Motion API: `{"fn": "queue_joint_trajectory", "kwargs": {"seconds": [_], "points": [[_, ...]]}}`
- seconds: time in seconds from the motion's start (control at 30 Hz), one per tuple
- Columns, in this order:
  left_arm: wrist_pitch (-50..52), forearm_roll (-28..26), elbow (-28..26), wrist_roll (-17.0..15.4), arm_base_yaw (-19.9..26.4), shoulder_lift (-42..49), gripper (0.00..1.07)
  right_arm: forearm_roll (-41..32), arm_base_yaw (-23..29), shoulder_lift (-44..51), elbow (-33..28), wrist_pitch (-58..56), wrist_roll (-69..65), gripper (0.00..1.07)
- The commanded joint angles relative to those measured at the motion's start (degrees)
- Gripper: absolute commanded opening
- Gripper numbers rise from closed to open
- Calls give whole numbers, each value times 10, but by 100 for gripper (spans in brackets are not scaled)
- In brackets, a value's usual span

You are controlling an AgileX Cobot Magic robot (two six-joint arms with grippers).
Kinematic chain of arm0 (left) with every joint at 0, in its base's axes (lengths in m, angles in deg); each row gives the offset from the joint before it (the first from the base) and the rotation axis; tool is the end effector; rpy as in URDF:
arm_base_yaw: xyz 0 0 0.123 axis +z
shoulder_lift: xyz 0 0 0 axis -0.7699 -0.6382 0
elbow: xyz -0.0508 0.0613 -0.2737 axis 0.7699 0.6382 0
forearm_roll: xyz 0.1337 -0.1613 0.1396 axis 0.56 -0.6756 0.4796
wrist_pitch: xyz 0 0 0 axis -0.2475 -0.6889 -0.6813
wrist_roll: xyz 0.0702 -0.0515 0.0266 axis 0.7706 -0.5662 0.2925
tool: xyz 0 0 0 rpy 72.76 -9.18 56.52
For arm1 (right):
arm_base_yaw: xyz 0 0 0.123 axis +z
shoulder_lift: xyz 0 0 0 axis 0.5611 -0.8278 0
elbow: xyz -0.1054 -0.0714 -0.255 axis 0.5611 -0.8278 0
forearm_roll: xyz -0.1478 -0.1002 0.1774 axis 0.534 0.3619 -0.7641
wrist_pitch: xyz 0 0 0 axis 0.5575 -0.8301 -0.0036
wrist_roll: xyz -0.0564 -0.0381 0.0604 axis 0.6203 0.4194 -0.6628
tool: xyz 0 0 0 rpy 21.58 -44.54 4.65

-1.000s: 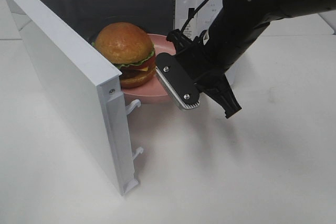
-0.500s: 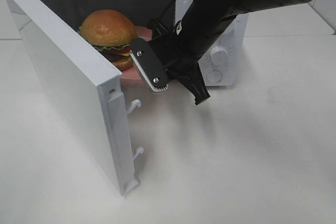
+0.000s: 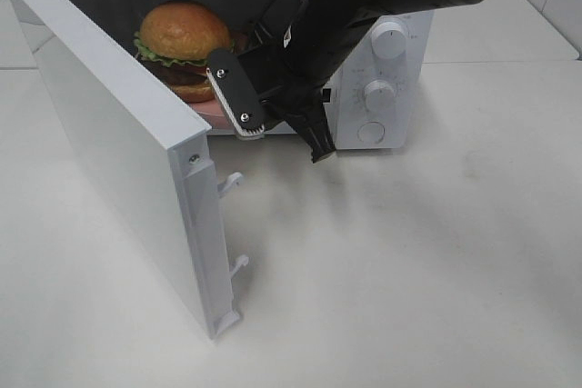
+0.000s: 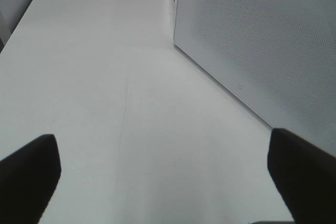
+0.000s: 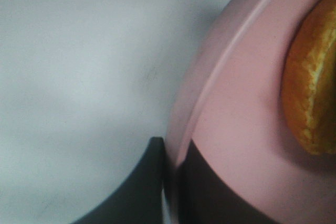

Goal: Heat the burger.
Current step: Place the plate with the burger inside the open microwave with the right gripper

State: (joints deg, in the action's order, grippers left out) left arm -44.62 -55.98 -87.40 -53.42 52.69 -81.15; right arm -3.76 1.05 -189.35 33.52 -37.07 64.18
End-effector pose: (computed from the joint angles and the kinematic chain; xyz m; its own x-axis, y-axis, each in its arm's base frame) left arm -0.0085 -0.0074 0.2799 -0.4541 -0.0470 -0.8897 0.0153 0.9980 -0.0605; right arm 0.3707 0.2646 0.1912 0.4835 -0.8684 -0.1105 -0.7452 -0.3420 -0.5725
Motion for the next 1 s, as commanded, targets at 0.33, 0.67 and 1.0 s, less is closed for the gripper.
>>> {"fn": "queue_joint_trajectory", "kwargs": {"seconds": [0.33, 0.67, 1.0], "points": [[7, -3, 0, -1, 2, 7, 100, 34, -7, -48, 80, 8, -50, 0], [7, -3, 0, -1, 2, 7, 100, 50, -7, -96, 157, -7, -59, 0], [7, -3, 0, -1, 2, 7, 100, 66, -7, -150, 237, -18, -76, 0]]}}
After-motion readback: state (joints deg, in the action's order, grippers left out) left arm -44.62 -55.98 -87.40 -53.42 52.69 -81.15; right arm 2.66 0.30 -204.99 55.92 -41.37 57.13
